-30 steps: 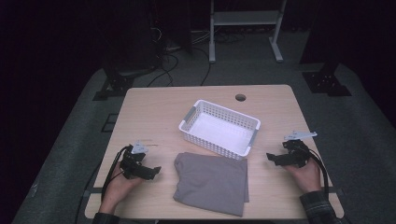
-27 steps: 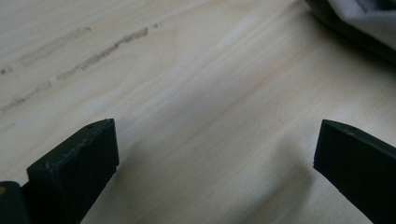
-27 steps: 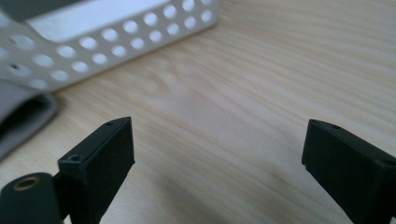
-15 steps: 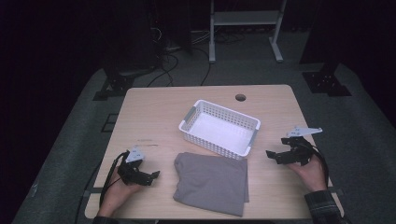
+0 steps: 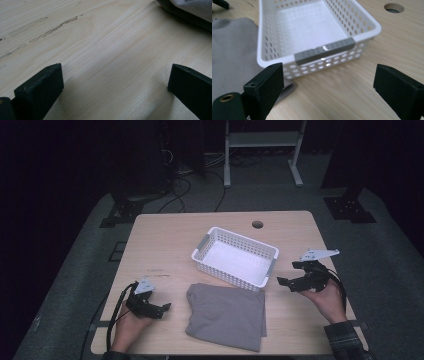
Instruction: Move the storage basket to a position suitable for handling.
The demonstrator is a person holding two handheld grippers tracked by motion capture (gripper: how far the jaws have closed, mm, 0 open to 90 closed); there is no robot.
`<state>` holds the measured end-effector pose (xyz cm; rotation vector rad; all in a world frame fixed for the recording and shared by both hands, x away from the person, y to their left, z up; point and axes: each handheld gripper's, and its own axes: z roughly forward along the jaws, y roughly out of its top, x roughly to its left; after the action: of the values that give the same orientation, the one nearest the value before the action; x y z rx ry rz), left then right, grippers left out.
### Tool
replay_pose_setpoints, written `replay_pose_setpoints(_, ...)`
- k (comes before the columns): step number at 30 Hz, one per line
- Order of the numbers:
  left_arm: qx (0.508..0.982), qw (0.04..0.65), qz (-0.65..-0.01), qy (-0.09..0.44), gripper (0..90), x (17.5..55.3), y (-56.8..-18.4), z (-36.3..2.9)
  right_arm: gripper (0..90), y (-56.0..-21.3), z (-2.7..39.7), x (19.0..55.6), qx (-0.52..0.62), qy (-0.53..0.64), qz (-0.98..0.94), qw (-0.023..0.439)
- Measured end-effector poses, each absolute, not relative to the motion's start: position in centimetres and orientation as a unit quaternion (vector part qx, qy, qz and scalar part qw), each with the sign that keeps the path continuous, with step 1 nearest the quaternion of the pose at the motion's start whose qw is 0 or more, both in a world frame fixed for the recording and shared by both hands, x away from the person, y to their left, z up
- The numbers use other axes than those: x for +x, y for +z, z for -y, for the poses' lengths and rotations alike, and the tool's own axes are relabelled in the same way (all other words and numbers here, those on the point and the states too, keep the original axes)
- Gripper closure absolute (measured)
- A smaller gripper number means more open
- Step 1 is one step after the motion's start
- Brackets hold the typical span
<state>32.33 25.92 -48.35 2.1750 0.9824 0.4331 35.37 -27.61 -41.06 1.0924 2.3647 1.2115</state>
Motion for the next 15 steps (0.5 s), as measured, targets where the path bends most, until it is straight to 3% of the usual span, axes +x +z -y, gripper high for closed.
replay_pose_setpoints(15, 0.840, 0.350, -0.380, 0.167, 0.0, 32.4, -48.3, -25.9, 14.2, -39.3, 24.1, 36.1, 0.337, 0.437, -0.826, 0.117)
